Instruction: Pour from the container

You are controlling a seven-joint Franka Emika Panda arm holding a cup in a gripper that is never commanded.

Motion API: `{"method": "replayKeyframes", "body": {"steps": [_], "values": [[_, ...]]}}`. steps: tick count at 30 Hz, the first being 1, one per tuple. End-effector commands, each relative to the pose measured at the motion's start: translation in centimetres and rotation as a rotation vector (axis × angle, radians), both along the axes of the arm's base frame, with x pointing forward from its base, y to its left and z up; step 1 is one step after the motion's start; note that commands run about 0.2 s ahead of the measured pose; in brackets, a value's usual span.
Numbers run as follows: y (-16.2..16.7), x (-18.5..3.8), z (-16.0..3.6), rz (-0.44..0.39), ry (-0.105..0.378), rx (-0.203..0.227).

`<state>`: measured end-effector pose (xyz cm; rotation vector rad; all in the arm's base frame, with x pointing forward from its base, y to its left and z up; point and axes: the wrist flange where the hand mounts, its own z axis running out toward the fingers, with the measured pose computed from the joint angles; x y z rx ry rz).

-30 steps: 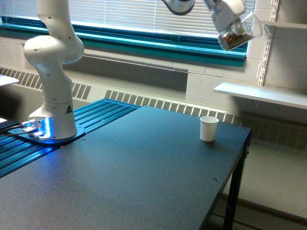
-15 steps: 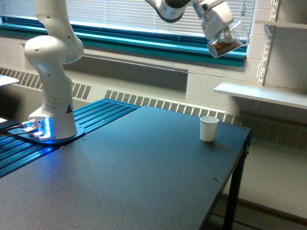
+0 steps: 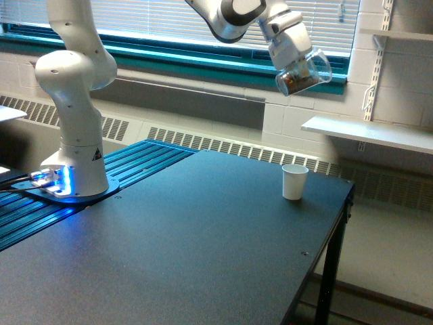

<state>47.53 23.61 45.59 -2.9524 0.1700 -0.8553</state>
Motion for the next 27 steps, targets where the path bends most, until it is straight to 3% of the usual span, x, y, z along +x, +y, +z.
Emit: {"method": "replayKeyframes", "body": {"steps": [1, 16, 27], "values": [[0.5, -1.0, -0.7, 0.005, 0.011, 0.017], [1.8, -3.4, -4.5, 0.034, 0.087, 0.028], [1.7, -3.7, -6.3, 0.013, 0.131, 0.042]]}}
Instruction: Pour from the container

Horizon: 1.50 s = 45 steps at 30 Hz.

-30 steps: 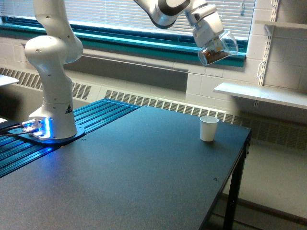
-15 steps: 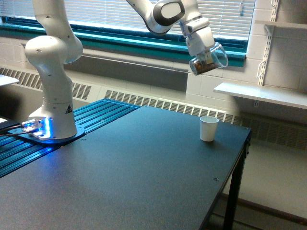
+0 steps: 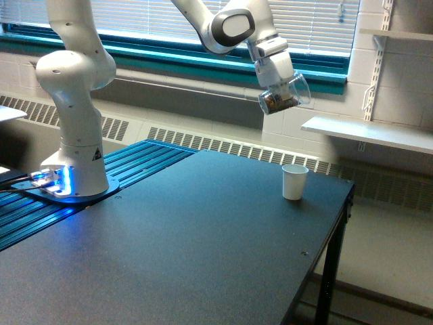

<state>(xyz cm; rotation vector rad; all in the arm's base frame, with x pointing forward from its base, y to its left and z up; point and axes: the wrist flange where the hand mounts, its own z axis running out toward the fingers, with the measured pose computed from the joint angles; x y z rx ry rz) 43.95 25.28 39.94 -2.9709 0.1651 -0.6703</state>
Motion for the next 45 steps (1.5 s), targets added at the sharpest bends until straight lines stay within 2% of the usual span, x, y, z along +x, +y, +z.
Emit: {"method": "replayKeyframes", "body": {"steps": [1, 13, 29, 39, 45], "values": [[-0.1, -0.1, -1.0, -0.007, 0.022, 0.009], [-1.2, -0.4, -4.0, -0.037, 0.1, 0.004], [-0.2, -2.3, -7.2, -0.004, 0.194, -0.008], [0.3, -2.6, -8.3, 0.009, 0.229, -0.016], [0.2, -2.0, -8.7, 0.004, 0.241, -0.016]]}}
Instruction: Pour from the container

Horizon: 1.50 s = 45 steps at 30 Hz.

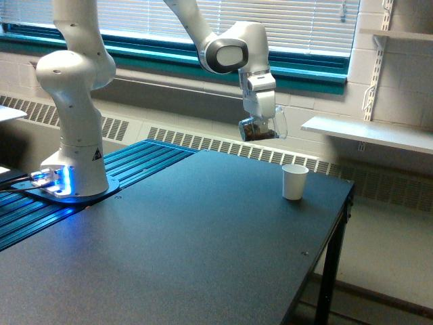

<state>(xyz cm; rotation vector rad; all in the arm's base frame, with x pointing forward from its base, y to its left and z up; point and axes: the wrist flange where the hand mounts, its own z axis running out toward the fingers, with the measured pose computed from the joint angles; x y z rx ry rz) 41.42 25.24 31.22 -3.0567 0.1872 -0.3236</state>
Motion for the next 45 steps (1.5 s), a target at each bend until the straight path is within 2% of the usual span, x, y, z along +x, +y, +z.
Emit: {"method": "replayKeyframes", "body": {"steps": [1, 12, 24, 45], "values": [[0.2, 0.7, -0.1, 0.008, 0.009, 0.0], [0.2, 2.4, -0.9, -0.003, 0.033, -0.005], [-0.1, 3.1, -2.6, -0.007, 0.077, -0.03], [0.5, 4.1, -3.9, -0.019, 0.132, -0.04]]}}
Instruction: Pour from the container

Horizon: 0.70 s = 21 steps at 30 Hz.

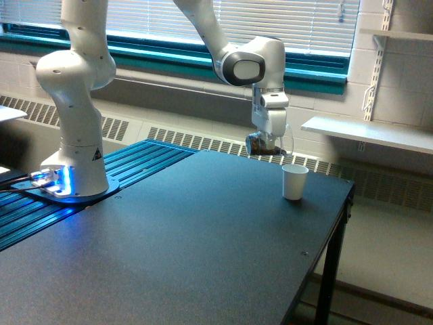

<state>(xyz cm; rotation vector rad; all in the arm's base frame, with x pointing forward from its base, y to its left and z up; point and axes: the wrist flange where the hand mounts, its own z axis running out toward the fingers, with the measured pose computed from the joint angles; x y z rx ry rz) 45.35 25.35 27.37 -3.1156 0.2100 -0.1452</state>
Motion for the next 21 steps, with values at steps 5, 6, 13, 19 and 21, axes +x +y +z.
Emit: {"method": "replayKeyframes", "body": {"steps": [5, 6, 13, 19, 21], "values": [[0.4, 0.3, -0.3, -0.008, 0.02, -0.003], [0.5, 0.4, -0.3, -0.009, 0.021, -0.003], [0.5, 0.8, -0.6, -0.012, 0.032, -0.007], [0.7, 0.9, -1.0, -0.009, 0.051, -0.012], [0.8, 0.9, -1.2, -0.007, 0.055, -0.015]]}}
